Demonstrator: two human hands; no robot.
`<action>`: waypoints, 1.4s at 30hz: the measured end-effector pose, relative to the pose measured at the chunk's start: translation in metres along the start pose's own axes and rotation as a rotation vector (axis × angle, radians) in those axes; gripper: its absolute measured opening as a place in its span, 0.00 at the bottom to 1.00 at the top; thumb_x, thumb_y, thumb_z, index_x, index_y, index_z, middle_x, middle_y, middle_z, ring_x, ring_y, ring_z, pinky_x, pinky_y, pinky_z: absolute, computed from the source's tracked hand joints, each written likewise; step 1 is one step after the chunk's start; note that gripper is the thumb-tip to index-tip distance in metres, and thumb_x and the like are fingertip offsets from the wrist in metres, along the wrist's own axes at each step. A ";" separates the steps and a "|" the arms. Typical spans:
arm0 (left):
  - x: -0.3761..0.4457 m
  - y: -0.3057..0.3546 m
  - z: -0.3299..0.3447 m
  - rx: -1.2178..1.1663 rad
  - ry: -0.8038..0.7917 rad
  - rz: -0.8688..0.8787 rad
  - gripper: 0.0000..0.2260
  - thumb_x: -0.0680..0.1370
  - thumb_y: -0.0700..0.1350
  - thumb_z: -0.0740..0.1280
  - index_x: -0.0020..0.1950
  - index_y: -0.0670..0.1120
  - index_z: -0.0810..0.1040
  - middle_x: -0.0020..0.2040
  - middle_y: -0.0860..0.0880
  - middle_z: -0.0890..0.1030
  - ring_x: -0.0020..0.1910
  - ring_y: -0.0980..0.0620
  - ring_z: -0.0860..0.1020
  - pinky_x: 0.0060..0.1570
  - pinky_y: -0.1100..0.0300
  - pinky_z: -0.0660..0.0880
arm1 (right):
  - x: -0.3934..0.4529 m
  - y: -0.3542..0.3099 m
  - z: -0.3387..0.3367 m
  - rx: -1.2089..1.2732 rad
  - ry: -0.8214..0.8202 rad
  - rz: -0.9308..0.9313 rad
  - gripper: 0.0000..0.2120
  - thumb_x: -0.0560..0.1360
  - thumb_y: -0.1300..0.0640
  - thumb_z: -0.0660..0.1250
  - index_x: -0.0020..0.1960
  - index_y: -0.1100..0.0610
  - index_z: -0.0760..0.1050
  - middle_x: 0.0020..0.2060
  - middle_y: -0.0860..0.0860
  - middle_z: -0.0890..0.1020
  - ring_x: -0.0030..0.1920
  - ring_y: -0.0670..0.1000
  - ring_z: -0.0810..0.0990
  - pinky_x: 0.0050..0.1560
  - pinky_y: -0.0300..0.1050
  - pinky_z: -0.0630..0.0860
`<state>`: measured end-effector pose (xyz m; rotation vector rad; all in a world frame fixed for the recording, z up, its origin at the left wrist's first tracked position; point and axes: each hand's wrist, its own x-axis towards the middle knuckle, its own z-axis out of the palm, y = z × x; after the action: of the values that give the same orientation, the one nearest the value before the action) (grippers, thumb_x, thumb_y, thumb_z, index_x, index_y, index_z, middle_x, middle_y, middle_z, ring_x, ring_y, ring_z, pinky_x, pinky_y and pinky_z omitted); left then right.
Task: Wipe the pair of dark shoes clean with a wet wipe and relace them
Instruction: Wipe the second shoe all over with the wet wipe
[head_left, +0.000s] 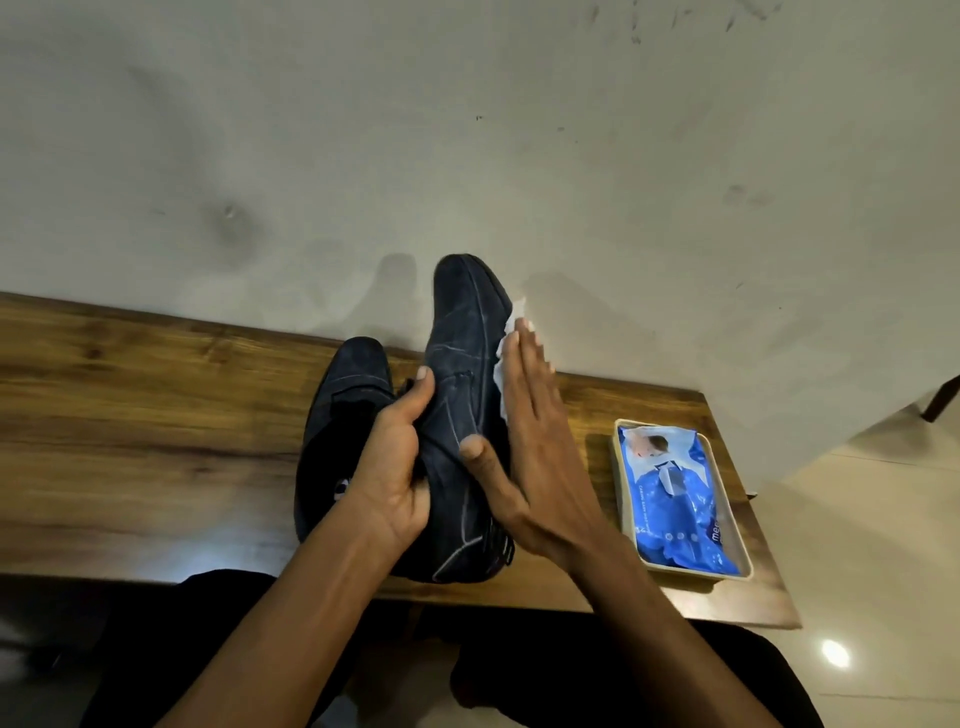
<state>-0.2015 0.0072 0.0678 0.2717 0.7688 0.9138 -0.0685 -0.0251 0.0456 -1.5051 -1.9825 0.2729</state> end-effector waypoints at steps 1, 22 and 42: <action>-0.001 -0.003 0.001 0.006 -0.016 -0.039 0.21 0.81 0.57 0.63 0.62 0.40 0.81 0.56 0.39 0.85 0.52 0.42 0.85 0.51 0.49 0.81 | 0.006 0.006 -0.002 0.008 0.020 0.019 0.46 0.79 0.28 0.43 0.83 0.61 0.40 0.83 0.54 0.41 0.83 0.51 0.39 0.81 0.61 0.48; 0.016 0.006 -0.001 -0.031 0.071 0.123 0.24 0.81 0.61 0.59 0.60 0.42 0.80 0.53 0.41 0.86 0.51 0.45 0.85 0.47 0.52 0.81 | -0.020 -0.007 0.013 -0.077 -0.023 -0.001 0.43 0.82 0.33 0.47 0.82 0.63 0.42 0.83 0.57 0.41 0.83 0.54 0.40 0.81 0.62 0.49; 0.017 0.020 0.000 -0.053 0.193 0.132 0.25 0.81 0.61 0.59 0.59 0.41 0.80 0.52 0.39 0.85 0.49 0.43 0.84 0.45 0.51 0.81 | -0.050 -0.027 0.030 -0.187 -0.084 -0.156 0.51 0.77 0.38 0.68 0.81 0.68 0.45 0.82 0.62 0.45 0.83 0.58 0.41 0.82 0.57 0.50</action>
<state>-0.2069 0.0324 0.0700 0.1910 0.9103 1.0953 -0.1001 -0.0740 0.0178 -1.4618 -2.2310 0.0875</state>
